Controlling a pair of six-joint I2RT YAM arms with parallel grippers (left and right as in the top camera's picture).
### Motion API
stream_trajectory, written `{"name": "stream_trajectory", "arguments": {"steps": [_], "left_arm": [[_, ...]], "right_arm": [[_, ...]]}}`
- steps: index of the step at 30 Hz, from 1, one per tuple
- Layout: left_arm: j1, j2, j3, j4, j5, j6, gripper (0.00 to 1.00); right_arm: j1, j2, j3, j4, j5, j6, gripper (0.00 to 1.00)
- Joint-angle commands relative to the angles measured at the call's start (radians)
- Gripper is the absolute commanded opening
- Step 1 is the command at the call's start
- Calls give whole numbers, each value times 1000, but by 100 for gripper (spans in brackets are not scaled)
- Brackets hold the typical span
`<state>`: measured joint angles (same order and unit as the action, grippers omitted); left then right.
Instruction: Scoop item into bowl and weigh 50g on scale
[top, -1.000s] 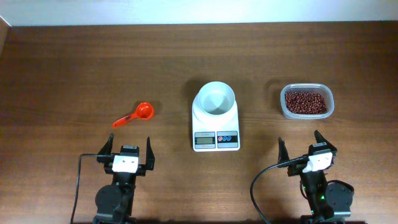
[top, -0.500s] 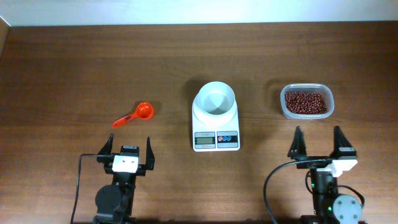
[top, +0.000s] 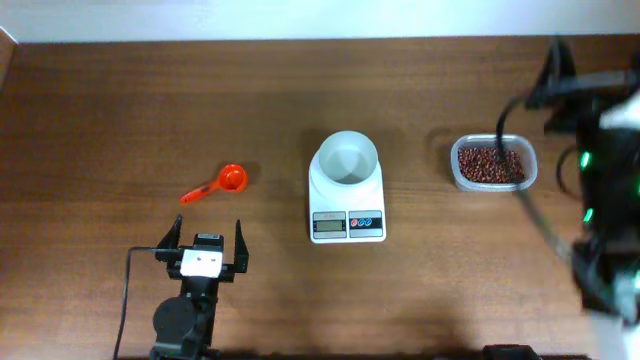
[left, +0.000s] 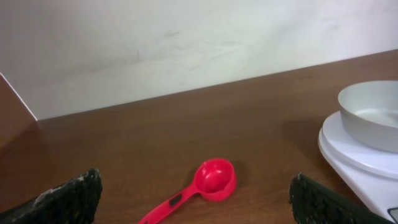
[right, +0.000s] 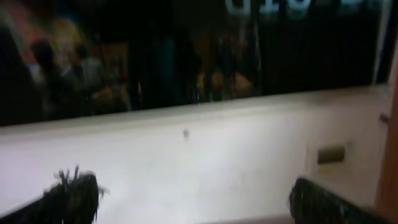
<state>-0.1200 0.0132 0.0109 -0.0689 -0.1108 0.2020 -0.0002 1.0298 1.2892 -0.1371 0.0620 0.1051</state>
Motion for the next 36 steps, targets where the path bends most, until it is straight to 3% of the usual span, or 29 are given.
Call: {"name": "stream_trajectory", "arguments": {"steps": [1, 5, 12, 25, 26, 28, 33, 36], "left_arm": [[5, -6, -2, -4, -10, 13, 99], [5, -6, -2, -4, -10, 13, 99], [5, -6, -2, -4, -10, 13, 99], [5, -6, -2, -4, -11, 14, 99], [7, -6, -2, 14, -92, 82, 99], [7, -6, -2, 33, -141, 82, 99], [7, -6, 59, 83, -141, -184, 99], [7, 6, 173, 4, -141, -218, 99]], "right_arm": [[-13, 270, 378, -148, -5, 4, 99], [-48, 553, 668, -195, -5, 4, 99], [-45, 770, 678, -156, -5, 5, 99], [-47, 832, 678, -173, -5, 5, 99], [-47, 832, 678, -173, -4, 4, 99], [-47, 832, 678, -174, -1, 4, 99], [-47, 832, 678, -144, -1, 5, 99], [-47, 832, 678, -95, -1, 5, 99]]}}
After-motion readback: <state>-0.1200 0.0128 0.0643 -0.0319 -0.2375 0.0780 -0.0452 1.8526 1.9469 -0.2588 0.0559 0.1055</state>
